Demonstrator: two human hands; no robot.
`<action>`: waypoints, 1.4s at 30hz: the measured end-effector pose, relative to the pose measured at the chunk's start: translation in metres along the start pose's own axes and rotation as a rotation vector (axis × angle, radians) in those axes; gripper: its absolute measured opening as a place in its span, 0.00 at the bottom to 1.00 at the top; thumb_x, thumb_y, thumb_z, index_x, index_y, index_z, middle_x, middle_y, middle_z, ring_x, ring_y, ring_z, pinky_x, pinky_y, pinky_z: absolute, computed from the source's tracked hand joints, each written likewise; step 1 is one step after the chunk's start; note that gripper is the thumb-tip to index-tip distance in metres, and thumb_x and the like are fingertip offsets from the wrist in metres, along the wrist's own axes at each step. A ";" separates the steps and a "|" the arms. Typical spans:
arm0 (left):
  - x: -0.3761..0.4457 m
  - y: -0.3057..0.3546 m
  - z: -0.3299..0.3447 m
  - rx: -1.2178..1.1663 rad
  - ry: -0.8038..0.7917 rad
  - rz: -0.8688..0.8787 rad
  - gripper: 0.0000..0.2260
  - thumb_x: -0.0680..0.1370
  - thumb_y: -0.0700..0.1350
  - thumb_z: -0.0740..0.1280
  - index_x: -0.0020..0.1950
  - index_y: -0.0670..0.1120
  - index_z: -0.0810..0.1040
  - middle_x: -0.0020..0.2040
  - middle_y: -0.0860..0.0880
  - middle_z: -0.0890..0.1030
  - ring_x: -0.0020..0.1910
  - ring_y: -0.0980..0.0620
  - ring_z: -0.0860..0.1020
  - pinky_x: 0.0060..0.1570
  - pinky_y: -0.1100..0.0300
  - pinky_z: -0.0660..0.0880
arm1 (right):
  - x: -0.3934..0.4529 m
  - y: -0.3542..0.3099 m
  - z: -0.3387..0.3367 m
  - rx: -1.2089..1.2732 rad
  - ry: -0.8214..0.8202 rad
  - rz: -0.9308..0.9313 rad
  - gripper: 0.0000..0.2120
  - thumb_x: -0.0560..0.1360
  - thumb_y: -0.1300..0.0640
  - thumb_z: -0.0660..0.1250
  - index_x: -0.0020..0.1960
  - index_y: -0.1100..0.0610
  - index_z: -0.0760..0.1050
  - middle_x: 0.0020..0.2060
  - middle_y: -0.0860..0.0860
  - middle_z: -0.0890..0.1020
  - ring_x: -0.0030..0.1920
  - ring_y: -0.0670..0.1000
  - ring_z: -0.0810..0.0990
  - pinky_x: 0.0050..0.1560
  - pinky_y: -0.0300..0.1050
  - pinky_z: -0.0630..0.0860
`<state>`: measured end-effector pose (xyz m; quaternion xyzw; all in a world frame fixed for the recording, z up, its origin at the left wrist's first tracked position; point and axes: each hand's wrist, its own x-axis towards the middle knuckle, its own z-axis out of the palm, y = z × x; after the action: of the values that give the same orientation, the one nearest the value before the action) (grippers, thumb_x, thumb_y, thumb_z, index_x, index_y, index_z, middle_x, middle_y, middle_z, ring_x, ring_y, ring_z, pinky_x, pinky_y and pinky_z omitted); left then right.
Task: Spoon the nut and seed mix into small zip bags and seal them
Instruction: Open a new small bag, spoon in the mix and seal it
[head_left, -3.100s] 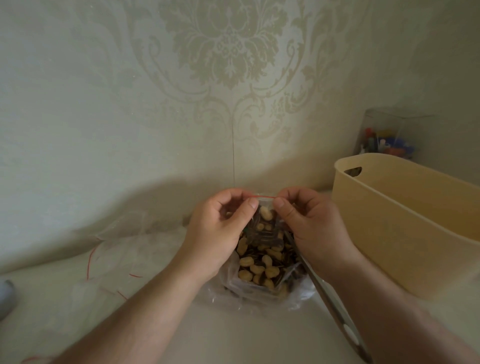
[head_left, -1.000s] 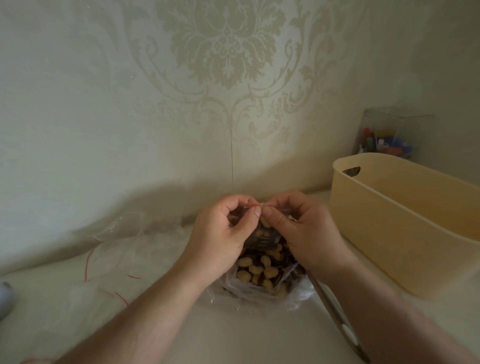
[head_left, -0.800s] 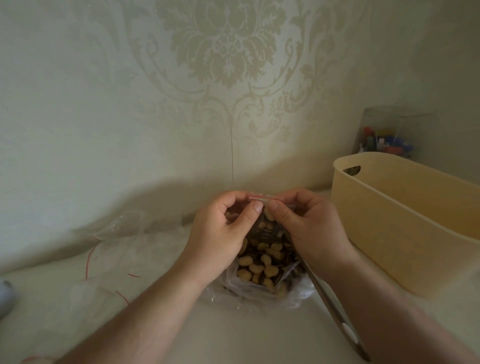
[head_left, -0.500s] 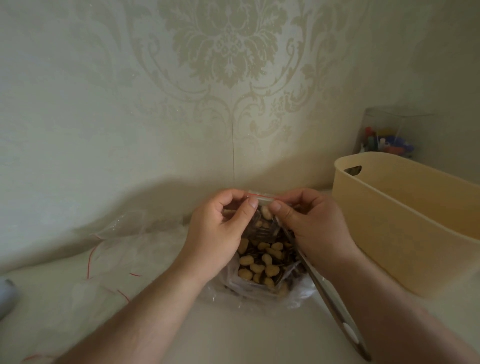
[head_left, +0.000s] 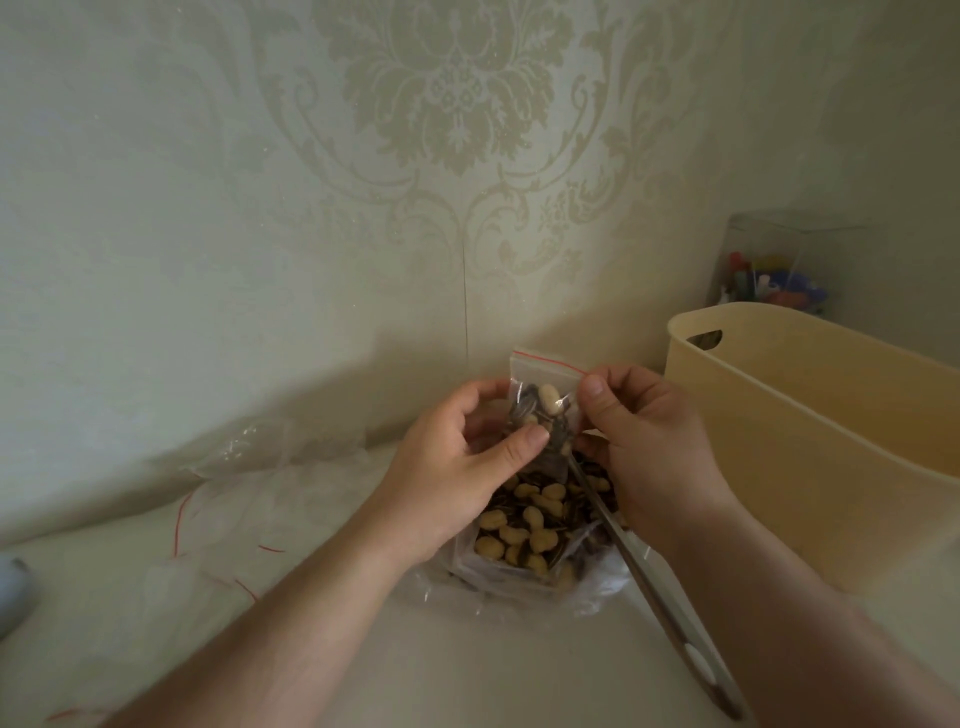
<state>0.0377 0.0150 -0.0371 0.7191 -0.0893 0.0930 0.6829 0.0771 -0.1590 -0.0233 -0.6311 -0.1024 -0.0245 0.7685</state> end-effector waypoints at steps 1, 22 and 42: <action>0.000 0.000 0.000 -0.006 0.007 0.008 0.21 0.73 0.49 0.77 0.65 0.51 0.79 0.56 0.51 0.88 0.58 0.53 0.85 0.59 0.58 0.80 | 0.001 0.000 0.000 0.023 0.006 0.011 0.07 0.83 0.61 0.67 0.46 0.60 0.78 0.36 0.55 0.82 0.40 0.57 0.80 0.48 0.56 0.81; 0.005 -0.002 -0.005 0.128 0.287 0.197 0.32 0.77 0.24 0.64 0.66 0.59 0.78 0.61 0.51 0.80 0.59 0.51 0.84 0.58 0.56 0.81 | -0.003 0.003 0.005 0.130 -0.298 0.283 0.12 0.81 0.60 0.69 0.62 0.61 0.83 0.52 0.61 0.86 0.41 0.52 0.83 0.40 0.42 0.82; 0.003 -0.002 -0.002 -0.156 0.074 -0.033 0.12 0.76 0.51 0.77 0.56 0.49 0.83 0.55 0.43 0.86 0.58 0.44 0.84 0.60 0.51 0.81 | -0.003 0.010 0.004 0.040 -0.234 0.105 0.08 0.80 0.58 0.71 0.56 0.61 0.84 0.51 0.63 0.87 0.53 0.65 0.87 0.61 0.67 0.81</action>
<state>0.0407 0.0173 -0.0384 0.6612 -0.0593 0.1010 0.7410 0.0754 -0.1537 -0.0326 -0.6186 -0.1584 0.0917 0.7641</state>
